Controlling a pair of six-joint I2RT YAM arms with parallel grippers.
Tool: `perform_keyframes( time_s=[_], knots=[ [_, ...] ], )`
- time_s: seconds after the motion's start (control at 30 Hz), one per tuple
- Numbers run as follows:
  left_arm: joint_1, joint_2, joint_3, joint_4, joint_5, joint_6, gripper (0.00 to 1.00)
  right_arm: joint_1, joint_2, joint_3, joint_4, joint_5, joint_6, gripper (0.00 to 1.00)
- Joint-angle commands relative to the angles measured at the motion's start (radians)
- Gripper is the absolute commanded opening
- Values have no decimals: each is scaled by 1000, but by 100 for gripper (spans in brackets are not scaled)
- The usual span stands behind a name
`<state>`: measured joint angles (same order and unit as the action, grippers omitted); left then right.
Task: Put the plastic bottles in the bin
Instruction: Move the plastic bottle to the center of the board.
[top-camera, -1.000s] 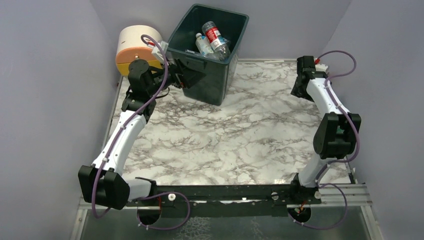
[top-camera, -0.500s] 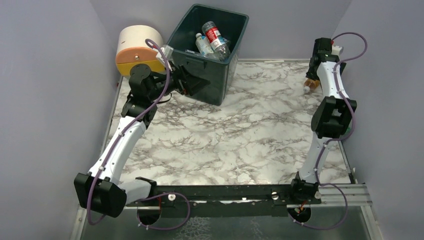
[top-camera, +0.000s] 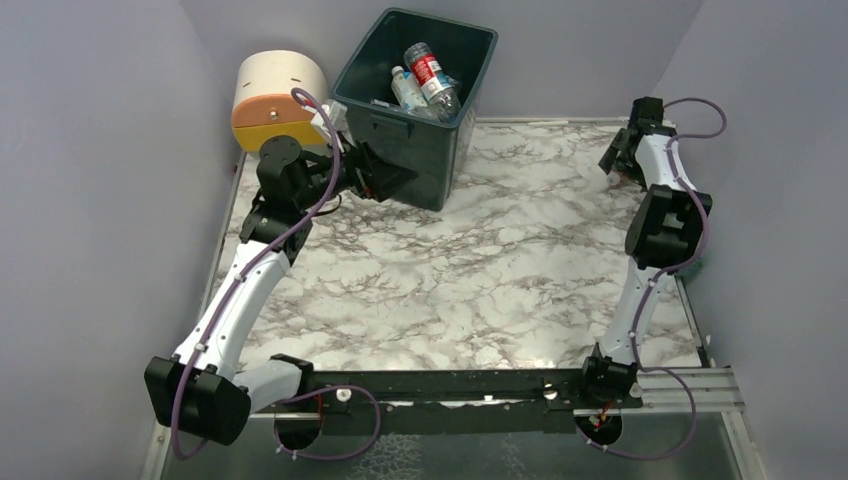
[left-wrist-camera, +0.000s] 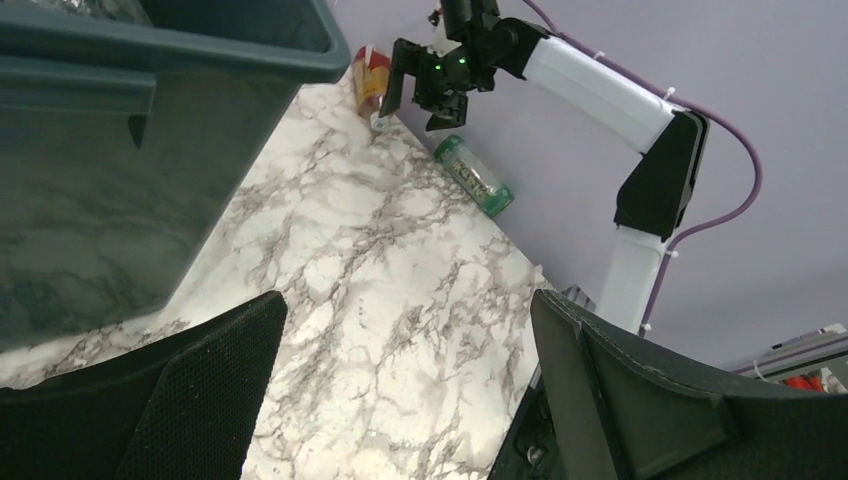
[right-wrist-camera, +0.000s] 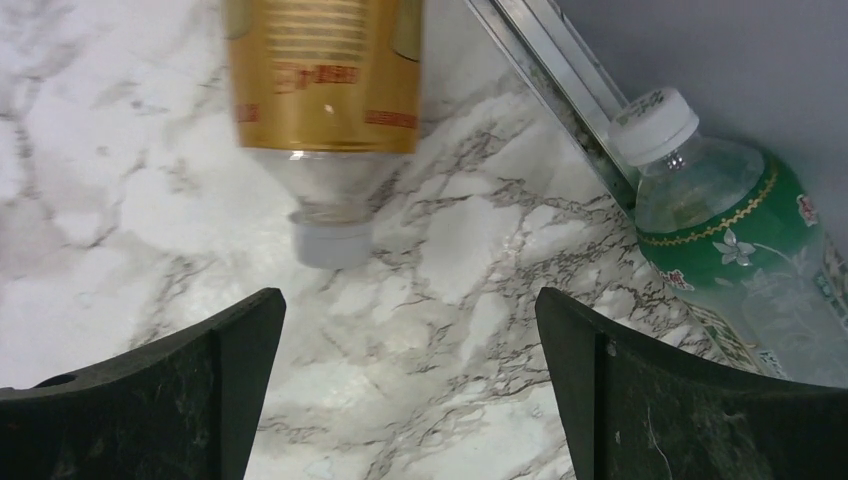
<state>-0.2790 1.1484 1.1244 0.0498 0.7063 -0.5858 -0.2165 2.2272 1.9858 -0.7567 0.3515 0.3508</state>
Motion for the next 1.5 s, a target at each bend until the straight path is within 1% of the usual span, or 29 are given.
perform_keyframes(
  time_s=[0.0, 0.1, 0.17, 0.27, 0.33, 0.57, 0.77, 0.8, 0.9, 1.0, 1.13, 1.37, 1.47],
  knots=[
    [0, 7, -24, -2, -22, 18, 99, -68, 1, -35, 70, -128, 73, 99],
    [0, 15, -36, 8, -22, 14, 99, -78, 40, 8, 60, -167, 95, 99],
    [1, 14, -43, 16, -25, 9, 99, -78, 41, 7, 88, -188, 109, 99],
    [0, 14, -48, 17, -28, 9, 99, -78, 0, -62, 197, -229, 127, 99],
    [0, 14, -50, 15, -28, 11, 99, -78, -18, -85, 239, -241, 138, 99],
    [0, 22, -54, 9, -30, 20, 99, -78, 10, -55, 267, -214, 195, 99],
    [0, 24, -48, -3, -34, 25, 99, -78, 36, -64, 305, -188, 245, 100],
    [0, 26, -46, -4, -34, 26, 99, -78, 44, -61, 306, -189, 247, 99],
    [0, 33, -37, -8, -33, 26, 99, -78, 59, -66, 334, -200, 247, 90],
    [0, 41, -28, -8, -34, 27, 99, -77, 81, -58, 353, -212, 245, 86],
    [0, 45, -26, -9, -40, 26, 99, -77, 109, -35, 354, -218, 232, 85],
    [-2, 56, -38, 10, -40, 13, 99, -77, 146, -18, 350, -184, 205, 85],
    [-3, 68, -29, 12, -32, 14, 99, -77, 152, -24, 351, -179, 195, 82]
  ],
)
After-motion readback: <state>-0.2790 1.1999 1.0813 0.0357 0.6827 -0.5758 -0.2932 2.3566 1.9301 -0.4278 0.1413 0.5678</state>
